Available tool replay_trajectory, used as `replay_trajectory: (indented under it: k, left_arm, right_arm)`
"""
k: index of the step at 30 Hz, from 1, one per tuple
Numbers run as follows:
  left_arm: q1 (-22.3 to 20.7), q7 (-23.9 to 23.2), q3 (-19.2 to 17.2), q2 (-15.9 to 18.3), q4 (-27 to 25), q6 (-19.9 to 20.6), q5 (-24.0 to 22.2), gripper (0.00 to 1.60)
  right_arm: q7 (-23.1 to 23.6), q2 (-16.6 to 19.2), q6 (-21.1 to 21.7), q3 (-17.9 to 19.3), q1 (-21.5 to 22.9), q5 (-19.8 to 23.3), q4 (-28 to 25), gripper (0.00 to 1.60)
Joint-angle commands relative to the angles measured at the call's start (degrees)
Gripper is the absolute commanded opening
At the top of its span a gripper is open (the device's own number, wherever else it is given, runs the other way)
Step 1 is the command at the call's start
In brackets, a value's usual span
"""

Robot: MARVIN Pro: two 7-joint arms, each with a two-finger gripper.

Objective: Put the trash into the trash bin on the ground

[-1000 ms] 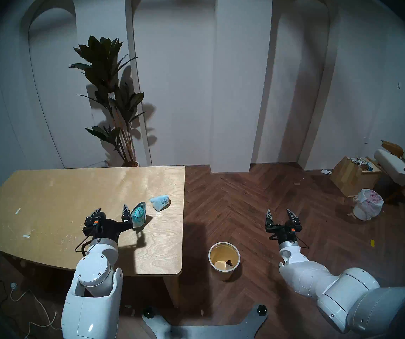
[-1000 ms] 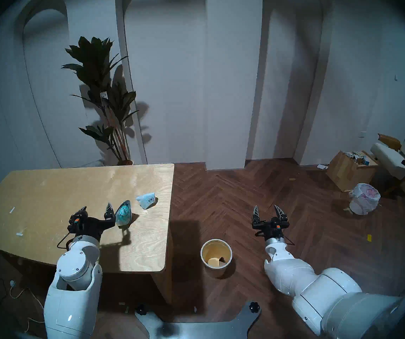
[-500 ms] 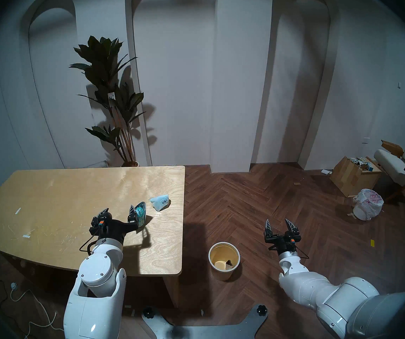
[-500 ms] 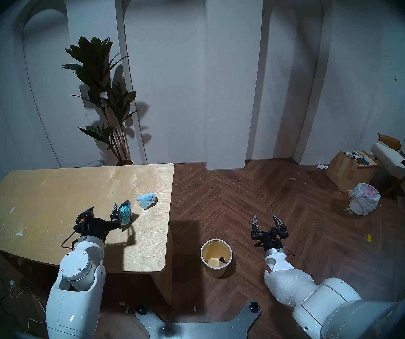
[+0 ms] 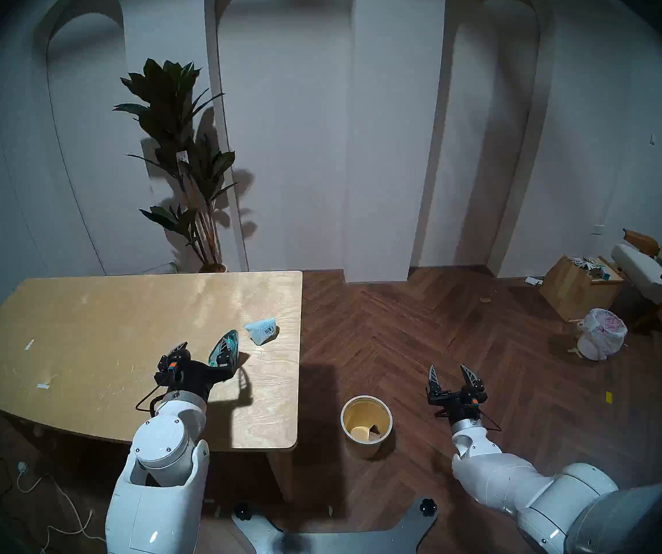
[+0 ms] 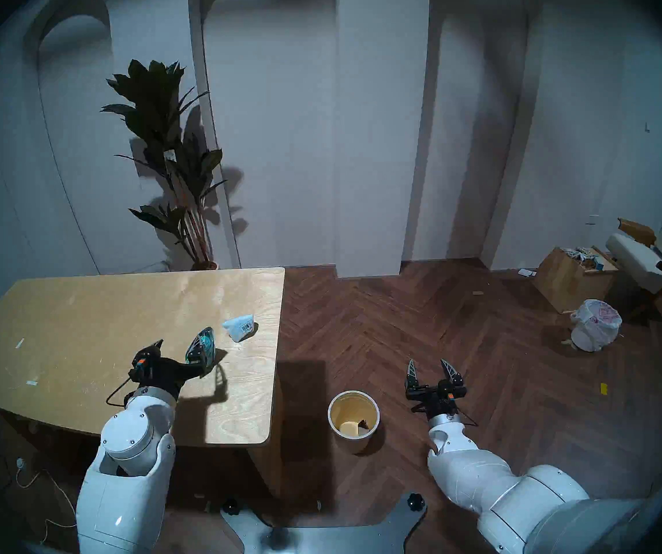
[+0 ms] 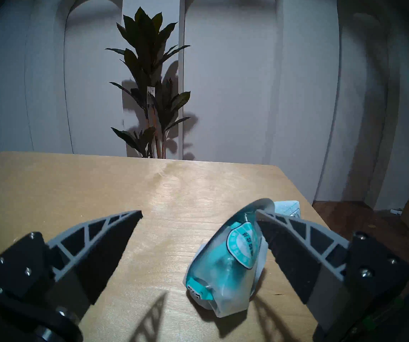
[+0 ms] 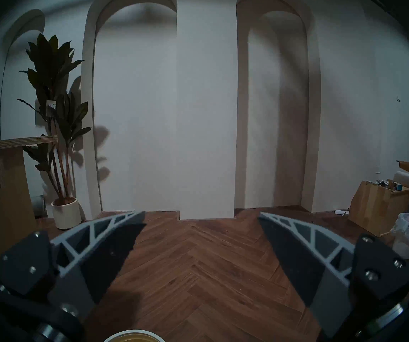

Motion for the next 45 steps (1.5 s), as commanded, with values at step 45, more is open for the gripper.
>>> replay_trajectory:
  k: [45]
  left_arm:
    - [-4.37, -4.34, -0.13, 3.27, 5.7, 0.88, -2.81, 1.6]
  right_arm:
    - [5.93, 1.85, -0.7, 1.63, -8.19, 3.58, -12.1, 1.6]
